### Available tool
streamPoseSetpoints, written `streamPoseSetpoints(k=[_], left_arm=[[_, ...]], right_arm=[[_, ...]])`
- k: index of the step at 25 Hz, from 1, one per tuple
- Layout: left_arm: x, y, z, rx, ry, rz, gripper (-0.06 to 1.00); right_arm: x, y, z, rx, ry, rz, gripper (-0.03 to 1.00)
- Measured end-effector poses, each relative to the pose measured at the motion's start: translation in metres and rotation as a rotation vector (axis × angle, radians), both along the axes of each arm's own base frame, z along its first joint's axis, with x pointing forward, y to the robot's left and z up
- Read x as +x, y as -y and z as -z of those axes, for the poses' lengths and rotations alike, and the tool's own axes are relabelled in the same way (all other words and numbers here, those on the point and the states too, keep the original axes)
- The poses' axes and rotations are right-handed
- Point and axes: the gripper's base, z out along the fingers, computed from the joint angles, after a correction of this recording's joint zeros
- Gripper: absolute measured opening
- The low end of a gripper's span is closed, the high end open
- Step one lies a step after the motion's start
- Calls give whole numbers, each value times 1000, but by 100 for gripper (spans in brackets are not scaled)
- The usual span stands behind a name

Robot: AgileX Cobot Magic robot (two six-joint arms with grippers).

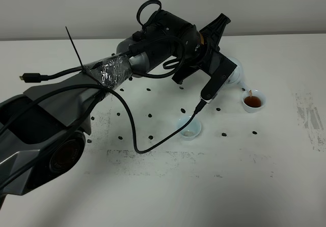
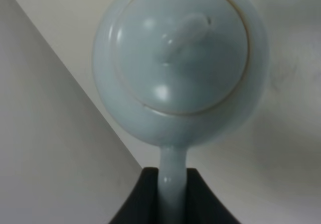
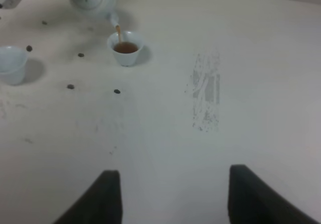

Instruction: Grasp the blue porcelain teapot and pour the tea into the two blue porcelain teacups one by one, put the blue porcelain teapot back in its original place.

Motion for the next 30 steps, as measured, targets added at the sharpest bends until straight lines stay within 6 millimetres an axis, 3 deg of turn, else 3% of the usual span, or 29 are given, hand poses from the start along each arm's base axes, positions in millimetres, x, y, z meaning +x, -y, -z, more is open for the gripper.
streamPoseSetpoints(k=[30], left_arm=[[1,-1,0,22,16,8,7]], right_arm=[[0,0,0,0,0,0,45]])
